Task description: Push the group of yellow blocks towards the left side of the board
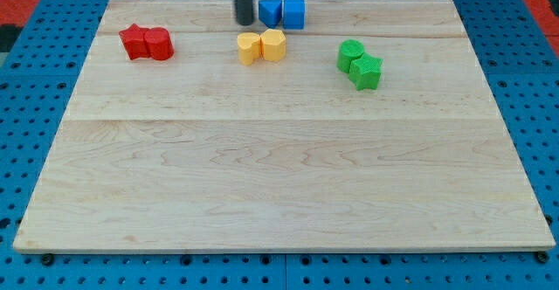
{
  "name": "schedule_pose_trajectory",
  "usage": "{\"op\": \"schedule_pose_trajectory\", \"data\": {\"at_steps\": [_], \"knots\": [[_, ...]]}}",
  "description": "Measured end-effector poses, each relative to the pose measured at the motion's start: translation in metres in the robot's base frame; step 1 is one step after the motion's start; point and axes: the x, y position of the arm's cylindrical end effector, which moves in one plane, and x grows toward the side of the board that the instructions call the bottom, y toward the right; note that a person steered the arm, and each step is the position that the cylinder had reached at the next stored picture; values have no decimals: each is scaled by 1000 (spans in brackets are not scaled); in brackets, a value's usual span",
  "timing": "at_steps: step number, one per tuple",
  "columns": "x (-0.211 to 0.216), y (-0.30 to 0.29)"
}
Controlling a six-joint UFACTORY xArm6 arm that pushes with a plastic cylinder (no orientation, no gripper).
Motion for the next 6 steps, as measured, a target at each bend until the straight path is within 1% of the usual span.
{"op": "schedule_pose_trajectory", "data": {"at_steps": [1, 2, 3, 4, 5, 6], "knots": [[2, 75], [17, 89], [41, 75], [56, 52], [56, 15], [56, -10]]}}
